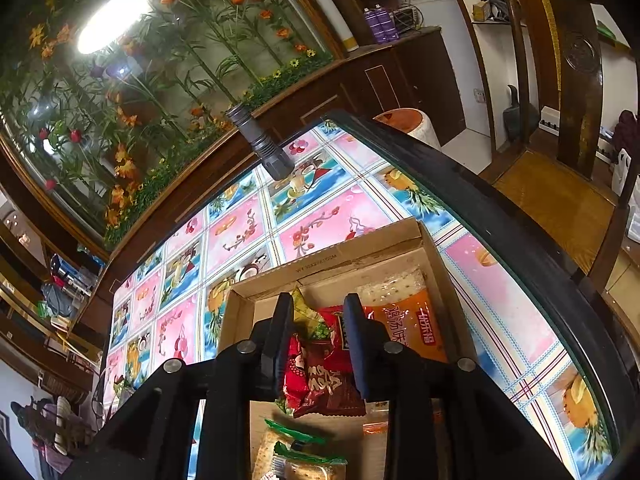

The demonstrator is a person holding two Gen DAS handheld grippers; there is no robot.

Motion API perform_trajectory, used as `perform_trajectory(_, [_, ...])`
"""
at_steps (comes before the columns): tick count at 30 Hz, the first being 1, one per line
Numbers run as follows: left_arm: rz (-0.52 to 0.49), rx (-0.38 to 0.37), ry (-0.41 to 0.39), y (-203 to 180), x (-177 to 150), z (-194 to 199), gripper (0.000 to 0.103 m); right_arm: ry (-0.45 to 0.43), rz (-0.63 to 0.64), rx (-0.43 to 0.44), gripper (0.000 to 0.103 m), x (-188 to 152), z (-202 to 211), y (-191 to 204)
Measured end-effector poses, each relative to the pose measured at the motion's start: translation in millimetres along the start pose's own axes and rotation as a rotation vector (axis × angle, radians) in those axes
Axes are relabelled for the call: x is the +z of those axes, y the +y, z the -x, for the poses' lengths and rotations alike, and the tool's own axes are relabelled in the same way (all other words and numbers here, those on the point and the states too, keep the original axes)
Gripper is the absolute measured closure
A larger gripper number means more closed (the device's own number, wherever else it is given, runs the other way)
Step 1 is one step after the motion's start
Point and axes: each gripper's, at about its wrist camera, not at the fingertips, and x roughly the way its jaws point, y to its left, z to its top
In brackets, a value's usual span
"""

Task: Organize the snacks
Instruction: 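Lower both candies into the tray and open both tools, then move both open tools back over the silver foil packs on the table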

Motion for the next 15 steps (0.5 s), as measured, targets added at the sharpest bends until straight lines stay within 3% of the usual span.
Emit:
perform_trajectory(5, [0.021,0.009,-0.016,8.5,3.2,5.6,0.043,0.0,0.009,-0.002,0.071,-0.3,0.7,1.3])
perform_trajectory(15, [0.067,0.056,-0.042,33.8,8.7,21.8,0.041,-0.008,0.069,0.032,0.06,-6.5,-0.1,17.9])
